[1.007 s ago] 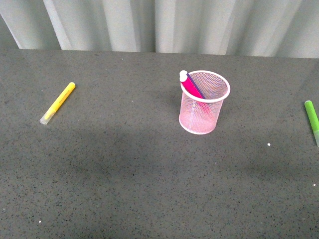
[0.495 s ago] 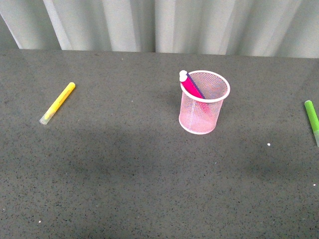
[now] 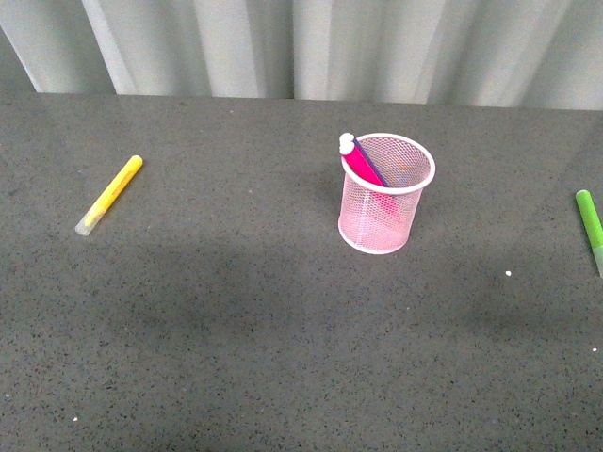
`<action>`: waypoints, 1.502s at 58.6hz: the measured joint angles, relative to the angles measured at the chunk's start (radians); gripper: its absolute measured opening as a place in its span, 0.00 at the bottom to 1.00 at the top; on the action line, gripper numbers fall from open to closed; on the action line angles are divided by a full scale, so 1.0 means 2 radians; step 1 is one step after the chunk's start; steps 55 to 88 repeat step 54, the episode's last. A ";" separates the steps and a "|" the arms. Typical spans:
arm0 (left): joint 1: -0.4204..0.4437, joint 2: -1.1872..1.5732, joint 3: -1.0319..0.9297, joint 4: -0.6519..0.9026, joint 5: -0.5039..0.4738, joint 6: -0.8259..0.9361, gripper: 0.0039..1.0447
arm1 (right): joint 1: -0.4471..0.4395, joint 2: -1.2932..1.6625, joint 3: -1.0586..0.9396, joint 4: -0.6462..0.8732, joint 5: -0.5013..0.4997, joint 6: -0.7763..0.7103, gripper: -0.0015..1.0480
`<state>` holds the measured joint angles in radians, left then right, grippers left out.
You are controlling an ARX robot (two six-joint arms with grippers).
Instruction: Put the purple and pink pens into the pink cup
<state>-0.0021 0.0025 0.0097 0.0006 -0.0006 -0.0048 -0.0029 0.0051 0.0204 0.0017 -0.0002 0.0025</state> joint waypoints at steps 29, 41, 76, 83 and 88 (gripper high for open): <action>0.000 0.000 0.000 0.000 0.000 0.000 0.94 | 0.000 0.000 0.000 0.000 0.000 0.000 0.93; 0.000 0.000 0.000 0.000 0.000 0.000 0.94 | 0.000 0.000 0.000 0.000 0.000 0.000 0.93; 0.000 0.000 0.000 0.000 0.000 0.000 0.94 | 0.000 0.000 0.000 0.000 0.000 0.000 0.93; 0.000 0.000 0.000 0.000 0.000 0.000 0.94 | 0.000 0.000 0.000 0.000 0.000 0.000 0.93; 0.000 0.000 0.000 0.000 0.000 0.000 0.94 | 0.000 0.000 0.000 0.000 0.000 0.000 0.93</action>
